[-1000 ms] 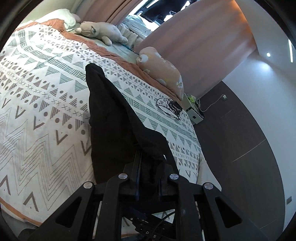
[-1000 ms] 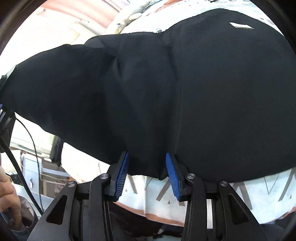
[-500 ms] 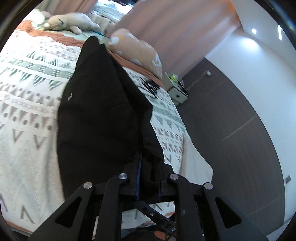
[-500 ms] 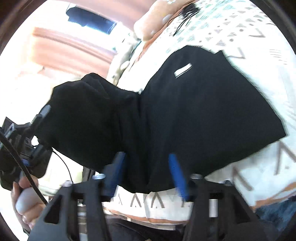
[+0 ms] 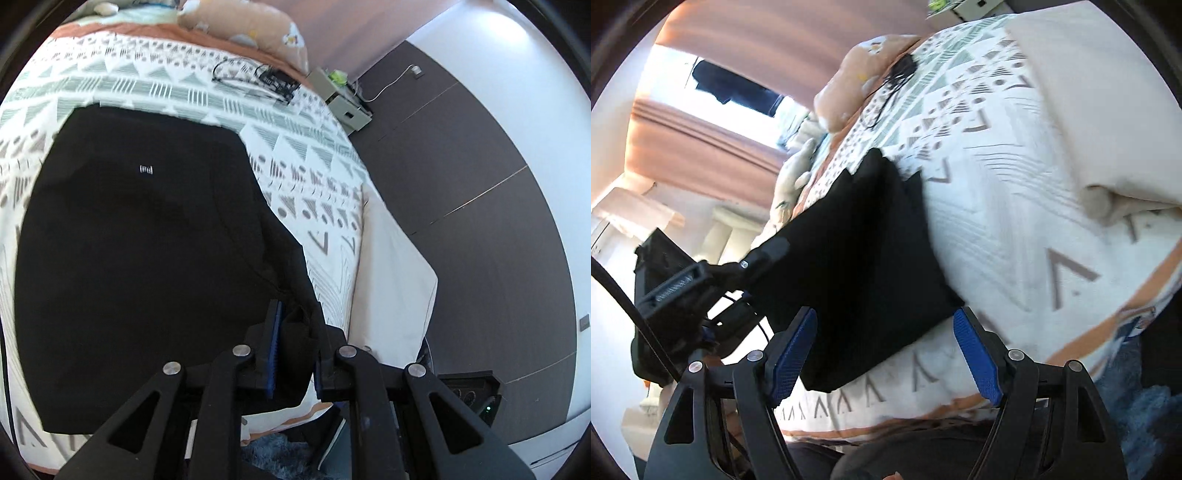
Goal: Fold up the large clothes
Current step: 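Lift the edge with both tools and fold the shirt over onto itself, then press the folded black shirt flat and open both tools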
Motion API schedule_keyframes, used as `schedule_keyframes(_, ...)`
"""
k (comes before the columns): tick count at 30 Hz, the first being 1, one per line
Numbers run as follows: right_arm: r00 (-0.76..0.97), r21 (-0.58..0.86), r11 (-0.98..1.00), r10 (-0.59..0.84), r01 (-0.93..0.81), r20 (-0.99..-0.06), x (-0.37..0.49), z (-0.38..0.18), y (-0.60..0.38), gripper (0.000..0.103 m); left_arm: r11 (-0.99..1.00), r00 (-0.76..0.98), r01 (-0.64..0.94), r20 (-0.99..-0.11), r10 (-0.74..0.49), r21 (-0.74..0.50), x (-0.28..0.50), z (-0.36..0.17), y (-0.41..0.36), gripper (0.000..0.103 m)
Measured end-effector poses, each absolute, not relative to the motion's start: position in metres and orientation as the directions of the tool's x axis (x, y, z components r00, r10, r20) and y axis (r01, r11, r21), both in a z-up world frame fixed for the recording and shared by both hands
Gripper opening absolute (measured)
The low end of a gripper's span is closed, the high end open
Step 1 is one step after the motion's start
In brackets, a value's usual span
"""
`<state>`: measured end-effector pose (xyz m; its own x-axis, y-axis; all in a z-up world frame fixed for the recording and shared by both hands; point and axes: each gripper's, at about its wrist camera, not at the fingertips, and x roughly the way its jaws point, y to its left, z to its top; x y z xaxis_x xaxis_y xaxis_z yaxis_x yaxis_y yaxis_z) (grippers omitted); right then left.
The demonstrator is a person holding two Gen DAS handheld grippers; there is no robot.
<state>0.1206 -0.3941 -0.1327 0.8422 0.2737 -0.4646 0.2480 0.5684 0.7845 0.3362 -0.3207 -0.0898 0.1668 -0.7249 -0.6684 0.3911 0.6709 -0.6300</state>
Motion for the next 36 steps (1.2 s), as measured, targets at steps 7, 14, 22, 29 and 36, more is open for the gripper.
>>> schedule_keyframes(7,0.843,0.79,0.563,0.281,0.242,-0.458,0.114,-0.126,-0.385,0.075,0.607,0.13,0.273,-0.597,-0.792,-0.746,0.342,-0.098,-0.294,0.023)
schedule_keyframes(14,0.85,0.777,0.597,0.29,0.2,-0.441,0.131,-0.121,-0.371,0.075,0.597,0.22,0.273,-0.555,-0.802,-0.755,0.334,-0.081,-0.263,0.103)
schedule_keyframes(22,0.831,0.74,0.638,0.28,0.213,-0.481,0.153,-0.12,-0.356,0.075,0.657,0.262,0.277,-0.603,-0.754,-0.701,0.328,-0.071,-0.213,0.103)
schedule_keyframes(29,0.824,0.68,0.689,0.217,0.25,-0.523,0.178,-0.112,-0.344,0.073,0.752,0.334,0.275,-0.674,-0.659,-0.599,0.324,-0.067,-0.162,0.103)
schedule_keyframes(36,0.821,0.667,0.698,0.203,0.261,-0.533,0.196,-0.117,-0.341,0.012,0.8,0.351,0.266,-0.718,-0.601,-0.538,0.321,-0.08,-0.131,0.103)
